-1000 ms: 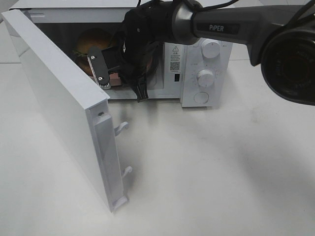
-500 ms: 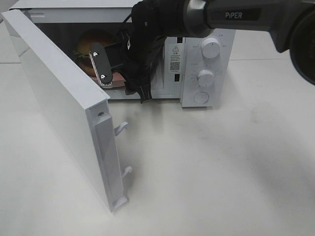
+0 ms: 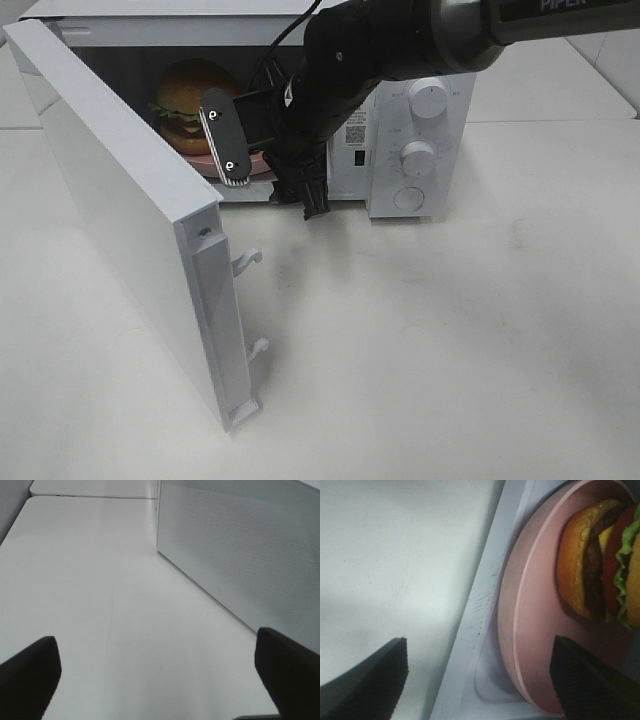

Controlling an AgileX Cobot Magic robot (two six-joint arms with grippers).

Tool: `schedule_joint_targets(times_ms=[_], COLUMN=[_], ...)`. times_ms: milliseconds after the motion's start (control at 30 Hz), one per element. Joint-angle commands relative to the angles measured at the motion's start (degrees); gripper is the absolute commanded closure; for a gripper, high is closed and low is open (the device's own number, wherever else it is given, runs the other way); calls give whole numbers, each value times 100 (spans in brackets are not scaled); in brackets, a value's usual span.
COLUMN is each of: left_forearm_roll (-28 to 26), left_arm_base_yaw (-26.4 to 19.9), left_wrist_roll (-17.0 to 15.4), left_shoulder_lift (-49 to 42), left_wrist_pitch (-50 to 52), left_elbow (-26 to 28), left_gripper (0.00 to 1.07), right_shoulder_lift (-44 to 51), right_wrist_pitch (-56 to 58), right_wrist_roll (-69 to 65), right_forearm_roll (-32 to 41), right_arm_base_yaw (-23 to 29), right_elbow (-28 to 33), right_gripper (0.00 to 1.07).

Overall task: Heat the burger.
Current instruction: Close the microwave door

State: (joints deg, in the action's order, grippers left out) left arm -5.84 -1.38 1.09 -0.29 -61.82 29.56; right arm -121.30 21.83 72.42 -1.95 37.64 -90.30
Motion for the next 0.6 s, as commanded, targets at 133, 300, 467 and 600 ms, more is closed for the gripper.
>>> schedule_joint_targets(times_ms=[133,300,467,600], left_forearm_roll=[-29,-29,-29,-29], left_arm_base_yaw=[-11,-11,-11,-11], left_wrist_roll=[-6,-6,-6,-6], left_shoulder_lift=[-92,-92,-92,-92], left_wrist_pitch=[46,46,46,46], left_elbow=[0,0,0,0], left_gripper=[9,9,9,9], right_shoulder_lift=[361,676,1008,1369], right_wrist_pitch=[-11,0,-17,-120], right_wrist_roll=[-46,-40,-40,-86], right_forearm_roll=[-143,-178,-183,-132], right_arm_base_yaw=[-115,-258,-298,-298], right_elbow=[350,682,1123,1558], right_gripper=[31,31,31,31])
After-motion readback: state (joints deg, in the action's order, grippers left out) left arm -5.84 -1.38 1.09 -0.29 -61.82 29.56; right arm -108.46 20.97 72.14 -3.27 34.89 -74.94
